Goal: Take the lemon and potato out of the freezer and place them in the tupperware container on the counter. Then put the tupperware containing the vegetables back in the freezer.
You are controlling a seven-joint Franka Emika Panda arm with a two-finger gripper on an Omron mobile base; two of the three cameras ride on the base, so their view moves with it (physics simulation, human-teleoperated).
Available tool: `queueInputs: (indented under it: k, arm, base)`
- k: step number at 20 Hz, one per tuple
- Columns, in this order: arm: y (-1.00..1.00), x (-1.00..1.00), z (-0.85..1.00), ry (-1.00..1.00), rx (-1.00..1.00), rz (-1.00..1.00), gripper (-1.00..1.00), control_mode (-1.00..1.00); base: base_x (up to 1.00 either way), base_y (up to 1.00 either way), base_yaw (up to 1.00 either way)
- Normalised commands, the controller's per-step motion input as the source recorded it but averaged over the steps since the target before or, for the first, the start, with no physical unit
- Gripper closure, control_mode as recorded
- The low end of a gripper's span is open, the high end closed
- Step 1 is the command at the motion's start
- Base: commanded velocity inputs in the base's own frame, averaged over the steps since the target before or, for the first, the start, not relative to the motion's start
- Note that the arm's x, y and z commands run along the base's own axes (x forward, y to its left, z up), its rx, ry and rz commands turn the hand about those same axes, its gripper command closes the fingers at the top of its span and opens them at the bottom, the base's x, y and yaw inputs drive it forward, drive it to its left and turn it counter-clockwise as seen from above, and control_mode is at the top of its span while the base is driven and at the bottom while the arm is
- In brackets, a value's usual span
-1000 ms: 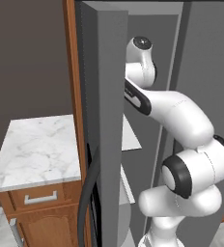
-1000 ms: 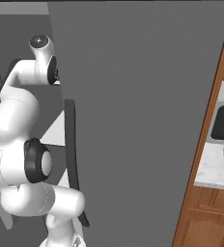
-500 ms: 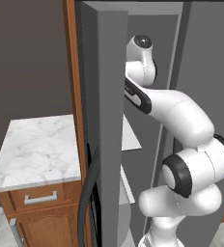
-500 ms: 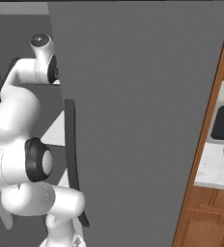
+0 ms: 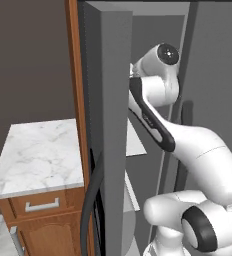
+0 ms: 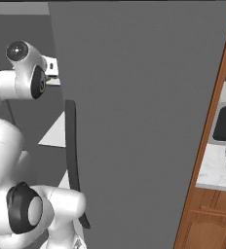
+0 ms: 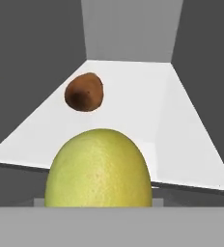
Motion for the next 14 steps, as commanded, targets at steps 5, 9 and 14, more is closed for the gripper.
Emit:
queueInputs:
  k: [5,9,14]
  arm:
    - [-0.02,-1.0,0.56,-0.08,0.02,0.0,1.0,-1.0]
    - [-0.08,-1.0,0.62,0.0,0.07,0.0,1.0,-1.0]
    - [-0.17,-1.0,0.49,0.04,0.07,0.0,1.0,-1.0]
  base:
    - [0.0,0.0,0.0]
    - [0.0,0.0,0.0]
    - [0.0,0.0,0.0]
